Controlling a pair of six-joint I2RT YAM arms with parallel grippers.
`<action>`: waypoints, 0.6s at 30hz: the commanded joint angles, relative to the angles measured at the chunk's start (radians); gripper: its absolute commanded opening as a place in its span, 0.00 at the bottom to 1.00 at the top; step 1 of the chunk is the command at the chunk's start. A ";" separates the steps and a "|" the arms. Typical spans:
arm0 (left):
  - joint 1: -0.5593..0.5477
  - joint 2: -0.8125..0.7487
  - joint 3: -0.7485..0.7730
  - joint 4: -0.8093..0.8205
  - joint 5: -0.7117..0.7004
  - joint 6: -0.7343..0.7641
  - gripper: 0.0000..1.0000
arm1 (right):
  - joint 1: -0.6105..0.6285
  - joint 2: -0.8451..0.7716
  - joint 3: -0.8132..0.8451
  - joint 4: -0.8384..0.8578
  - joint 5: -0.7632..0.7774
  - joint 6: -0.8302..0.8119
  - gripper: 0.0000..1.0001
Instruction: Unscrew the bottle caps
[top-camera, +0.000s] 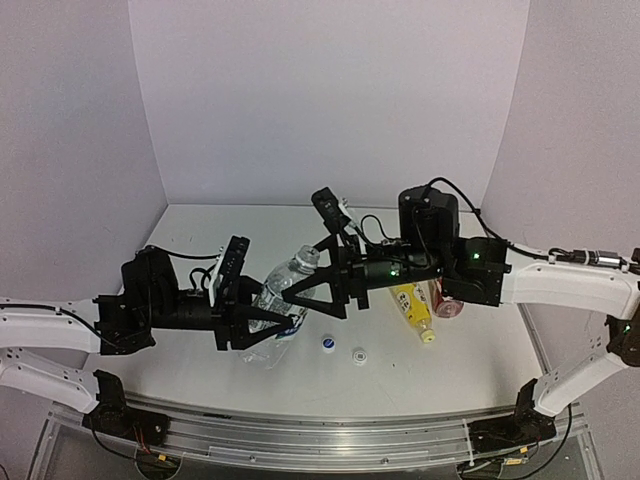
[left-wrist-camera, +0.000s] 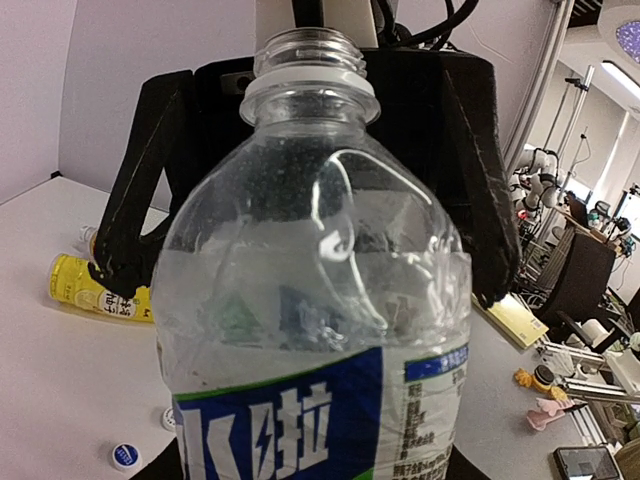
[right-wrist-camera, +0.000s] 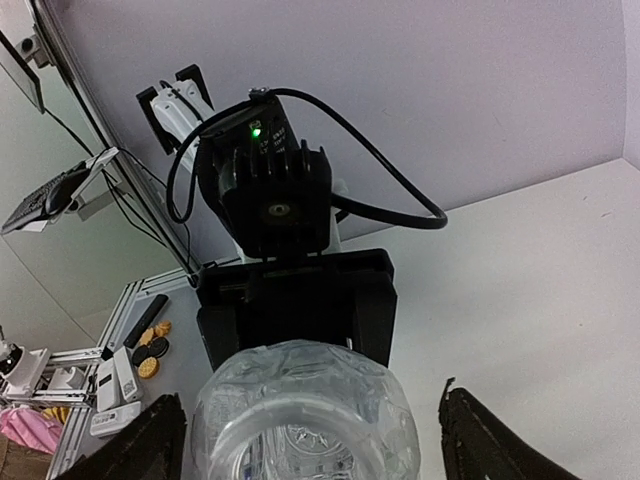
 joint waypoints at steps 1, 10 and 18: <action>0.002 0.014 0.054 0.060 0.005 0.012 0.00 | 0.003 0.038 0.056 0.049 -0.063 0.056 0.67; 0.002 -0.019 0.060 -0.011 -0.082 -0.008 0.67 | 0.003 -0.010 0.022 0.014 0.064 0.034 0.29; 0.002 -0.111 0.047 -0.194 -0.403 -0.071 1.00 | 0.000 -0.135 0.028 -0.342 0.861 -0.051 0.25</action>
